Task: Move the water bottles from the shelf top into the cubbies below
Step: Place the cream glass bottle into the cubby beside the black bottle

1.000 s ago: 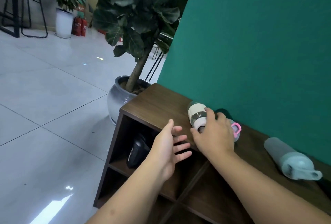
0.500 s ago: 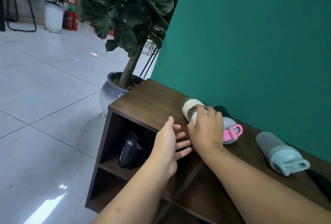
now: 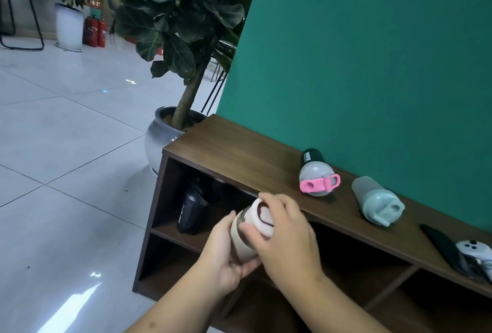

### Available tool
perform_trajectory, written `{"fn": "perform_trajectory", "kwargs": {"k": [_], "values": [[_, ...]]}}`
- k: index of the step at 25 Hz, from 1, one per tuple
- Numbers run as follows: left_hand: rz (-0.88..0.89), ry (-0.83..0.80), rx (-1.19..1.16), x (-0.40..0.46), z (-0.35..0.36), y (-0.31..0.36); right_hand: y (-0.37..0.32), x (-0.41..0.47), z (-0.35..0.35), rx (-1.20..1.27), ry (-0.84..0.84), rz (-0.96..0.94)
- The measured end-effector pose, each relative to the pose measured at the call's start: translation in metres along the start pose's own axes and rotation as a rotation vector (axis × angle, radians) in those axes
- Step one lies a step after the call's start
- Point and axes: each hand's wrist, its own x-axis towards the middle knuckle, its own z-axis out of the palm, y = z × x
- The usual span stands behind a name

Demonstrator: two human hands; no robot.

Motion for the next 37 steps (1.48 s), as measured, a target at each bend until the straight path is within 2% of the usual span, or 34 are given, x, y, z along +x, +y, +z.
{"fn": "perform_trajectory", "kwargs": {"k": [2, 4, 10, 18, 26, 31, 34, 37], "values": [[-0.084, 0.116, -0.004, 0.021, -0.028, -0.01, 0.001, -0.005, 0.037, -0.044, -0.185, 0.069], [-0.101, 0.183, 0.015, 0.044, -0.045, -0.011, 0.002, -0.002, 0.069, 0.0, -0.262, 0.104], [0.102, 0.374, 0.109, 0.116, -0.045, 0.004, 0.025, 0.046, 0.144, 0.064, -0.211, 0.233], [-0.018, 0.271, -0.053, 0.174, -0.041, 0.018, 0.062, 0.085, 0.197, -0.081, -0.214, 0.263], [0.009, 0.274, -0.066, 0.175, -0.024, 0.013, 0.087, 0.105, 0.218, -0.206, -0.23, 0.259], [-0.012, 0.212, -0.111, 0.174, -0.02, 0.011, 0.093, 0.109, 0.218, -0.18, -0.253, 0.238], [-0.03, 0.209, -0.038, 0.164, -0.016, 0.009, 0.086, 0.101, 0.203, -0.172, -0.228, 0.252], [0.014, 0.153, 0.074, 0.136, 0.0, 0.014, 0.067, 0.072, 0.168, -0.033, -0.143, 0.173]]}}
